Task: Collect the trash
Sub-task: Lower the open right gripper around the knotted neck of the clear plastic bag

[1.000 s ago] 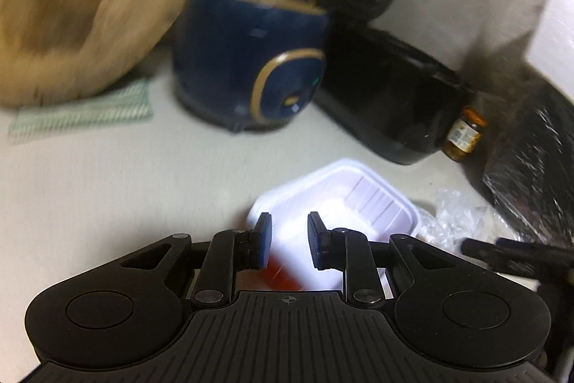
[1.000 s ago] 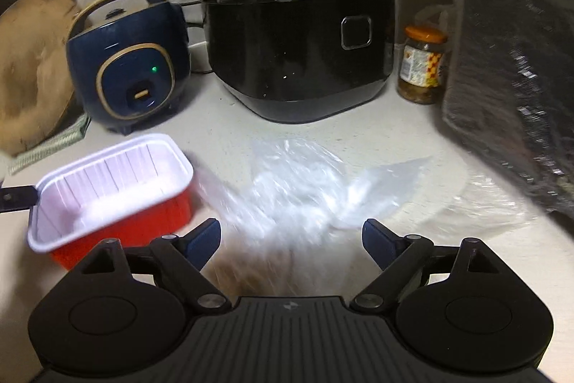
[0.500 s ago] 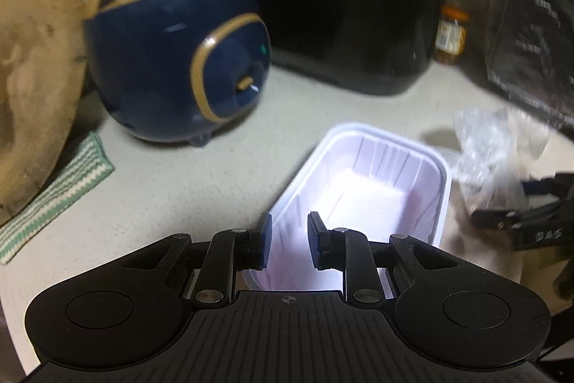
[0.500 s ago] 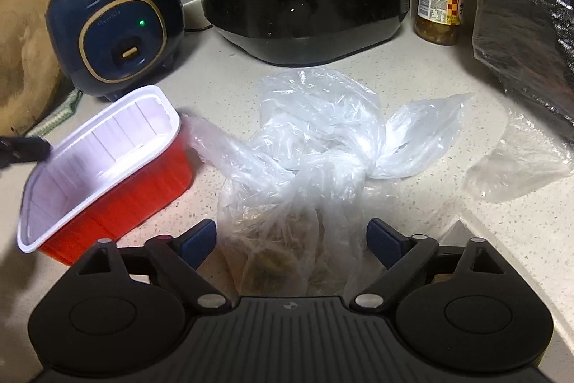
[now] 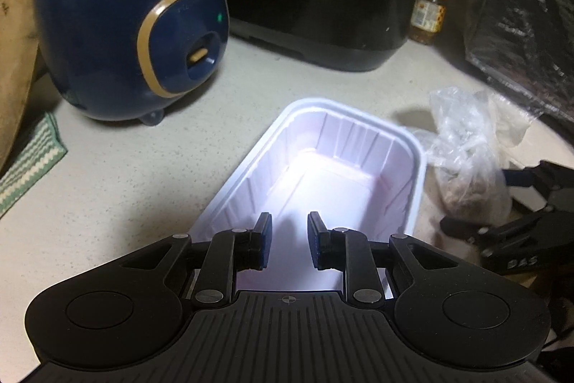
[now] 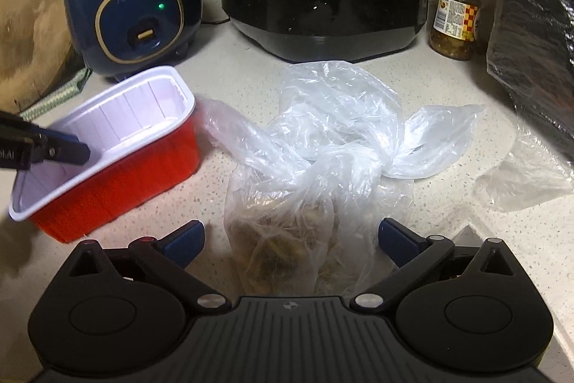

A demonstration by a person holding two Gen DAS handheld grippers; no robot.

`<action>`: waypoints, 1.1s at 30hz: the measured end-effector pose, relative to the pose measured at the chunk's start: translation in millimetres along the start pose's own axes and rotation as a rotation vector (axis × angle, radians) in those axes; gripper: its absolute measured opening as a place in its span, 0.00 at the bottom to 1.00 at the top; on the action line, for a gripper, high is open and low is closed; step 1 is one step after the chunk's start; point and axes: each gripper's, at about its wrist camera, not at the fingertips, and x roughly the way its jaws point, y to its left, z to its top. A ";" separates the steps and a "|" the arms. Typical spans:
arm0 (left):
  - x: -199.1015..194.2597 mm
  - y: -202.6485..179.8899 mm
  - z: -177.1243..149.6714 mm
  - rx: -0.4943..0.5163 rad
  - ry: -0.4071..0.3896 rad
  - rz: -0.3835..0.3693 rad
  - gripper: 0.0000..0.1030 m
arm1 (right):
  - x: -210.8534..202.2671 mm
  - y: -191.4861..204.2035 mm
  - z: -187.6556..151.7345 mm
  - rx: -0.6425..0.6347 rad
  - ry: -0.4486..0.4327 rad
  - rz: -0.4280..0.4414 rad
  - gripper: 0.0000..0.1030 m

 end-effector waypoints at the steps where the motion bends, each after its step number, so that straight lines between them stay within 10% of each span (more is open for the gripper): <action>1: -3.5 0.8 0.9 -0.006 -0.008 -0.015 0.24 | 0.5 1.1 0.5 -0.010 0.006 -0.005 1.00; 9: -35.0 8.3 12.5 -0.039 -0.116 -0.053 0.24 | -20.5 4.8 -1.7 -0.039 0.010 -0.025 0.98; 19: -15.8 8.7 24.3 0.039 -0.082 0.121 0.24 | -55.6 0.9 -5.1 -0.017 -0.086 -0.069 0.98; 33: 16.1 18.9 23.6 0.043 0.016 0.112 0.27 | -55.6 -4.0 -10.9 0.022 -0.065 -0.093 0.98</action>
